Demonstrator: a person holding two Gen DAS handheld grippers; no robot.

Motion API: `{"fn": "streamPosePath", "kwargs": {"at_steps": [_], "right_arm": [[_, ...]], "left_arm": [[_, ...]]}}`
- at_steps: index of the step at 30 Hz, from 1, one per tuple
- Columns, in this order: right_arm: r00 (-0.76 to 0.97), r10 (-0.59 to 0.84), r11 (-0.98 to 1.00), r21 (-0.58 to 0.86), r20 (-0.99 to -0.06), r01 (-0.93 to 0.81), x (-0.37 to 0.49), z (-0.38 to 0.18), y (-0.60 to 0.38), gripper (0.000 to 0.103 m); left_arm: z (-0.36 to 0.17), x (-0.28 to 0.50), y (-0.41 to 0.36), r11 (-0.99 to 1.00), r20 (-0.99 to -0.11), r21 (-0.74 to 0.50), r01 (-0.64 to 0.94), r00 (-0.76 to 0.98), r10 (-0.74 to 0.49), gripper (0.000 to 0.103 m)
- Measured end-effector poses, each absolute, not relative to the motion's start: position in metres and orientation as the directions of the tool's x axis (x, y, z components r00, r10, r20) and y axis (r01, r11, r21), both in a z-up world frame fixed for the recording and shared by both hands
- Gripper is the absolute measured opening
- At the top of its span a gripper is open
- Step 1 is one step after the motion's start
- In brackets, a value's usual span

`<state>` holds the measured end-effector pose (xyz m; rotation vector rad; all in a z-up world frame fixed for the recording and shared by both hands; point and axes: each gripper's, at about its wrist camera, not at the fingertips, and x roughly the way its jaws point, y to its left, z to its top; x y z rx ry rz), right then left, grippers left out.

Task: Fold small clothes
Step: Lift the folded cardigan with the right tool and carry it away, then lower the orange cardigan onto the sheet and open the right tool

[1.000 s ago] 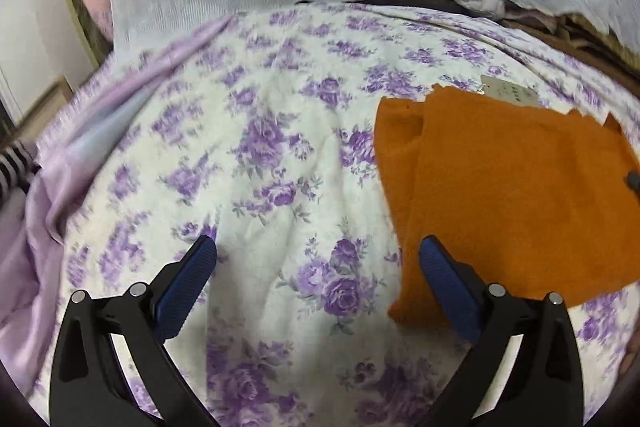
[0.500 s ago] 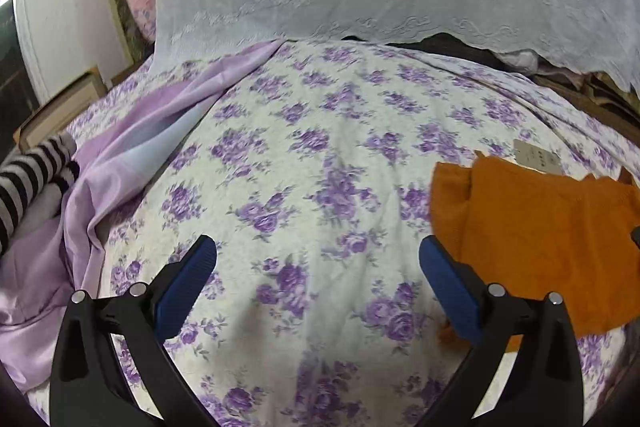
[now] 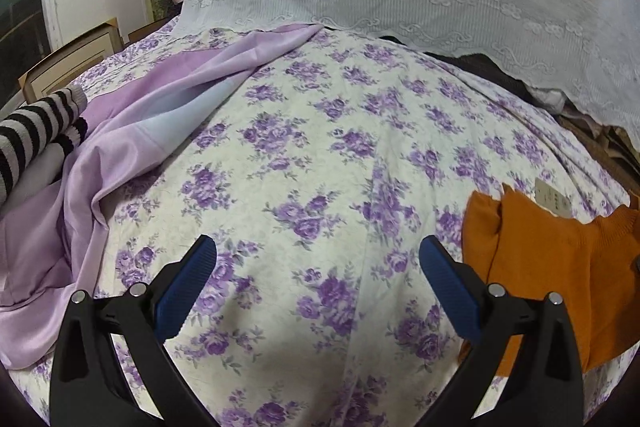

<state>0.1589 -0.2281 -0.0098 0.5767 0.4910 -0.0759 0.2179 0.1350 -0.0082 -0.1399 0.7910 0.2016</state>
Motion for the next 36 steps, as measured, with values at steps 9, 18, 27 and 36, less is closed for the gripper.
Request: {"fn": "streamPosePath", "kwargs": {"at_steps": [9,18,27,36], "right_arm": [[0.881,0.100,0.880,0.454,-0.462,0.138,0.172,0.006,-0.175,0.023],[0.848,0.150,0.933,0.357,-0.509,0.049,0.187,-0.008,-0.100,0.023],[0.809,0.064,0.991,0.129,-0.585,0.015,0.194,-0.038,-0.047,0.023],[0.777,0.132,0.989,0.026,-0.616,-0.147,0.184,-0.040,-0.015,0.065]], "left_arm": [[-0.003,0.219,0.147,0.965,-0.717,-0.086,-0.249,0.688,0.114,0.099],[-0.006,0.223,0.162,0.952,-0.738,-0.159,-0.263,0.672,0.063,0.099],[-0.015,0.231,0.160,0.947,-0.756,-0.171,-0.272,0.652,0.050,0.099],[-0.030,0.242,0.156,0.951,-0.794,-0.172,-0.255,0.608,0.019,0.099]]}}
